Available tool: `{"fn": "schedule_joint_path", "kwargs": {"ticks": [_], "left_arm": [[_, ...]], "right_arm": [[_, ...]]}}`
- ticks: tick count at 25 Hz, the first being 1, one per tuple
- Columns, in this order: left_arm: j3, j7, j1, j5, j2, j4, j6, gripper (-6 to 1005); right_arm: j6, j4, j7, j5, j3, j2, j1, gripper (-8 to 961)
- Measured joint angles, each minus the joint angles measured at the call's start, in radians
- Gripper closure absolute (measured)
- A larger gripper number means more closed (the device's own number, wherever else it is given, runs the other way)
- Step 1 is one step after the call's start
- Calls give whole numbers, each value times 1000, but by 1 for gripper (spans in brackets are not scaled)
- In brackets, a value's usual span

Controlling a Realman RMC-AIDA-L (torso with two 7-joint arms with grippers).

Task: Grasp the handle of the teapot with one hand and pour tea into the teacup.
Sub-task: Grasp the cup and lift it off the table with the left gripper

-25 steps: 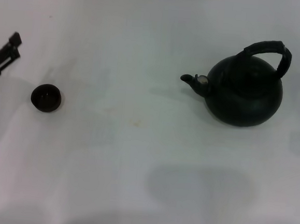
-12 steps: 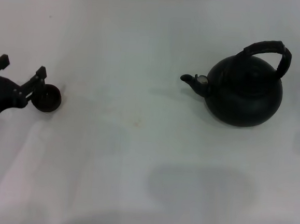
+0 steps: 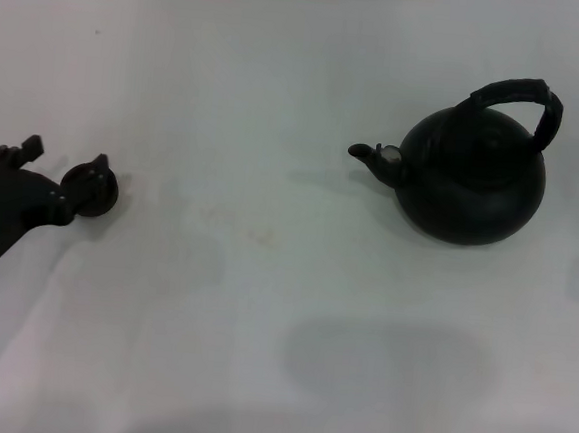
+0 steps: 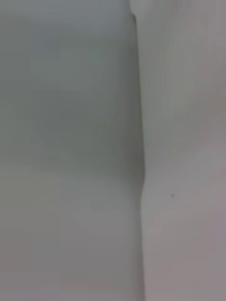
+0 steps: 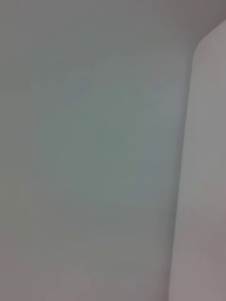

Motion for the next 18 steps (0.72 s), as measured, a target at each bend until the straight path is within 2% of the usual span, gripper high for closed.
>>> {"fn": "schedule_joint_path", "kwargs": {"ticks": [8,18], "left_arm": [[-5,-48,-81,7,4,91,-47,128],[-9,-56,-98,12,5,125,-28,123]], "right_arm": [[1,0,0,-2,0,0,-1,564],[1,5,0,-2,0,1,11,565]]}}
